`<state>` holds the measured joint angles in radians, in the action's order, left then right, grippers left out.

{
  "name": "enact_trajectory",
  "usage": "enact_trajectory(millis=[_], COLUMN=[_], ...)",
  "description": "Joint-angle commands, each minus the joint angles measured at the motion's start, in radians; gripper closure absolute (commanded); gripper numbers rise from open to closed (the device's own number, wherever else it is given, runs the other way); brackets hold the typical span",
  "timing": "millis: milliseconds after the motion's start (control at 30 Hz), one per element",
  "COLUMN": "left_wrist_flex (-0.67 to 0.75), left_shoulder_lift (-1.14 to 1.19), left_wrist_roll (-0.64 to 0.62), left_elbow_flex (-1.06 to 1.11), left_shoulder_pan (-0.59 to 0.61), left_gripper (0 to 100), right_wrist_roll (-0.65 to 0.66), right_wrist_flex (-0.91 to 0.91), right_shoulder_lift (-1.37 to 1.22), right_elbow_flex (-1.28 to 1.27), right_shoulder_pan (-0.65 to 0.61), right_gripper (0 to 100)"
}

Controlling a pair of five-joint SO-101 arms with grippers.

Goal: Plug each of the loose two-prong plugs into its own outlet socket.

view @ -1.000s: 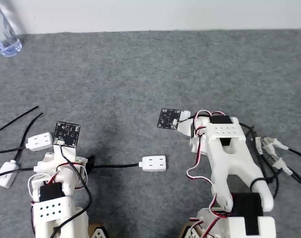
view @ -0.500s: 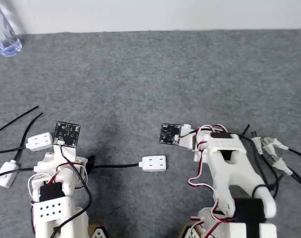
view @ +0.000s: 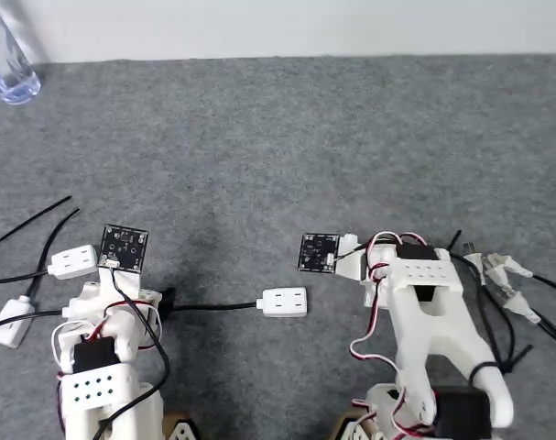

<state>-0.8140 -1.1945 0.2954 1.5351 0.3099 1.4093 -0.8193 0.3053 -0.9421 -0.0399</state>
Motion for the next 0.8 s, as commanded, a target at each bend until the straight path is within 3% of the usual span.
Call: enact_trajectory(millis=[0, 767], left_wrist_flex=[0.025, 0.026], left_shoulder_lift=[0.002, 0.002], left_wrist_roll=[0.009, 0.009], left_elbow_flex=[-0.002, -0.002], left_shoulder_pan=[-0.009, -0.009], left_gripper=[69, 69], right_wrist_roll=[0.005, -0.028], right_wrist_flex=[-0.013, -0.26], right_shoulder_lift=[0.03, 0.041], right_elbow_flex=[0.02, 0.025], right_shoulder_pan=[-0.039, -0.117], right_gripper=[75.7, 75.7])
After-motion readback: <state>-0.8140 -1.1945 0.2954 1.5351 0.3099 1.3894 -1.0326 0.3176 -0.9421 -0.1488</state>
